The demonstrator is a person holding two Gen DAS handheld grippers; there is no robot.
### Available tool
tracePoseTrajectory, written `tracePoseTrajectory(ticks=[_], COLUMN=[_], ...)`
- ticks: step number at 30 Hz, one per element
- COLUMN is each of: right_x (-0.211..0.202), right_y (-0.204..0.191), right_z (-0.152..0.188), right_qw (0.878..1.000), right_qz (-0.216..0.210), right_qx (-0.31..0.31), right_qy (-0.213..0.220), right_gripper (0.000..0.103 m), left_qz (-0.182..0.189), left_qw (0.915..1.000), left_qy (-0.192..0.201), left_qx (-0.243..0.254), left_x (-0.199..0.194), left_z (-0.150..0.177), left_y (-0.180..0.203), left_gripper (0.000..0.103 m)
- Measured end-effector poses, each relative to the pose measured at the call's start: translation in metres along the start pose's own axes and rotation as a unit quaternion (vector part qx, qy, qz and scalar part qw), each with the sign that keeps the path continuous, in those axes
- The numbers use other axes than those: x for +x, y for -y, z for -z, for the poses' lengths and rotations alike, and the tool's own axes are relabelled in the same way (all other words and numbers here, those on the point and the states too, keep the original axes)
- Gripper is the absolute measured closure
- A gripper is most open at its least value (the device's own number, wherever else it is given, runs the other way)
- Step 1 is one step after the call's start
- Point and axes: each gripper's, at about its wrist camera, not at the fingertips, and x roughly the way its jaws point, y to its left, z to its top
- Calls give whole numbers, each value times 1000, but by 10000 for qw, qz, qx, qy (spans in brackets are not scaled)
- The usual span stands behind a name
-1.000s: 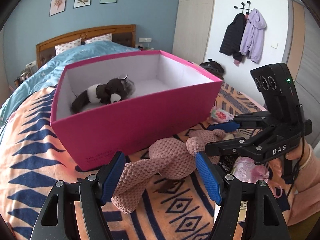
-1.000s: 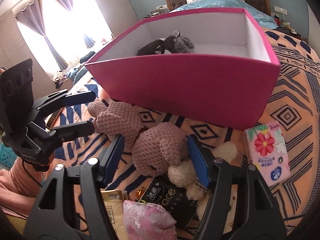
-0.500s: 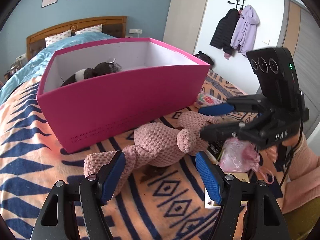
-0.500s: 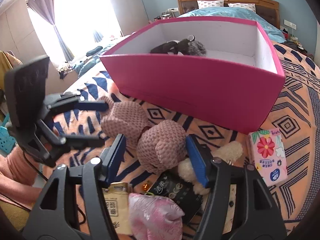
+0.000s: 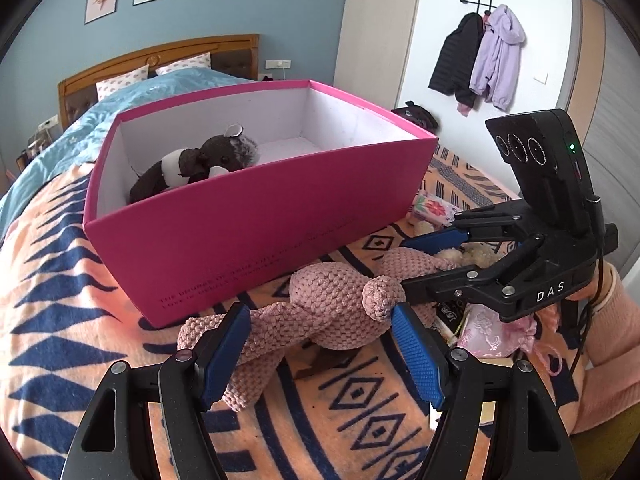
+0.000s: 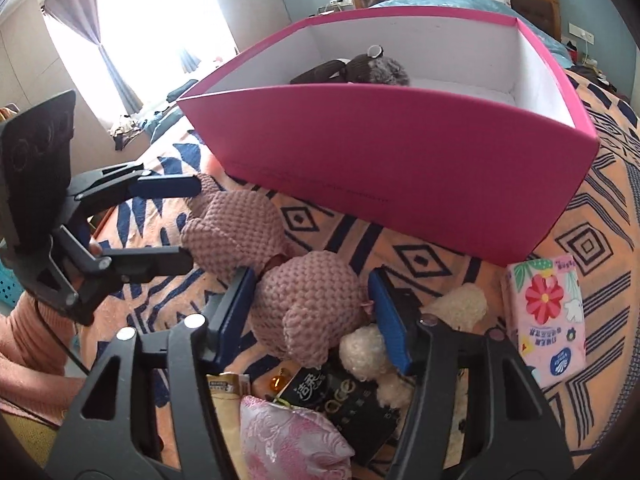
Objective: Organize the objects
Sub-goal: 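Grasp the pink knitted bunny from the bed with the right gripper, then carry the pink bunny into the pink box and open the right gripper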
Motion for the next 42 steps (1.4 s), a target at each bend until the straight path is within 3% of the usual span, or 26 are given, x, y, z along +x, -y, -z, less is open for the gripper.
tracePoseTrajectory(ticks=[9, 15, 25, 28, 31, 42], right_x=[-3, -3, -16, -18, -21, -57], right_y=[-8, -16, -19, -19, -20, -35], right_z=[8, 13, 16, 12, 7, -11], right_qw=[9998, 9992, 9989, 9988, 9988, 9955], right_qz=[67, 186, 221, 207, 158, 123], right_qx=[-187, -355, -359, -346, -327, -485], right_qy=[6, -48, 213, 263, 334, 805], right_gripper=[43, 43, 49, 49, 49, 50], left_qz=[-1, 183, 598, 852, 851, 677], left_qw=[9998, 9998, 9978, 9961, 9962, 9970], left_qy=[212, -115, -271, -217, -169, 373], left_qx=[-6, 3, 103, -33, -64, -51], left_x=[-8, 9, 5, 3, 2, -38], left_z=[-8, -6, 10, 11, 11, -10], left_y=[-7, -13, -1, -1, 4, 18], left_gripper=[28, 28, 30, 34, 43, 43])
